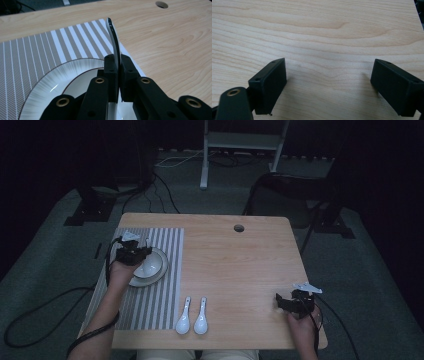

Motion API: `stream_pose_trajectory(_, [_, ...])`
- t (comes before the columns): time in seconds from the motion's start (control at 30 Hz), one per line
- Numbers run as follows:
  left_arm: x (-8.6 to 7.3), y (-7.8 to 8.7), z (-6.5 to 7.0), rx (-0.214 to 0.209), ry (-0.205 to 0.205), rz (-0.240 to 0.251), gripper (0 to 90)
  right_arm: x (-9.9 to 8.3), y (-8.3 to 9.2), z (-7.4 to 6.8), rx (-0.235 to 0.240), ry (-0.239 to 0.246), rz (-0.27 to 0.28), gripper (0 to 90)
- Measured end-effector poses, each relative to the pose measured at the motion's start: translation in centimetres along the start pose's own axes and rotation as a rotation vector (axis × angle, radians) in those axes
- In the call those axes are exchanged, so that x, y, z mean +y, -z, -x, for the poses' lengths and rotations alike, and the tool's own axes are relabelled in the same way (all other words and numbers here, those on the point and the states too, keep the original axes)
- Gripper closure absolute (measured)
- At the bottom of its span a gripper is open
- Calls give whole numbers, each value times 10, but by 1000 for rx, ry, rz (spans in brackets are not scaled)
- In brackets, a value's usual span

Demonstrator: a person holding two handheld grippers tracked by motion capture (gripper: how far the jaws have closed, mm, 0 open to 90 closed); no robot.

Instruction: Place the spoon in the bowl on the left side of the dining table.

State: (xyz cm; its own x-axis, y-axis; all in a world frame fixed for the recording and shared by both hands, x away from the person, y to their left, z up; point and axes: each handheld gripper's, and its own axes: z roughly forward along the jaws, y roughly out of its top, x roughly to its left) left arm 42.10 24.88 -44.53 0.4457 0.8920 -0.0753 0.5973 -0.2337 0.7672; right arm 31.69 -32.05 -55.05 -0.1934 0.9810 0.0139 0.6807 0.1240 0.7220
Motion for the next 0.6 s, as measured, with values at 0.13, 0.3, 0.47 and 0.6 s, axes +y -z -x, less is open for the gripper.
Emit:
stream_pose_trajectory(0.13, [-3,-7,-2,-4,10,-10,853,0,0,0,0,0,0,127])
stream_pose_trajectory(0.3, [-8,-16,-2,-12,33,-34,853,0,0,0,0,1,1,127])
stream_pose_trajectory(0.47, [-9,-20,-3,2,38,-35,852,0,0,0,0,1,0,127])
stream_pose_trajectory(0.6, [-10,-22,-5,-2,41,-41,851,0,0,0,0,1,1,127])
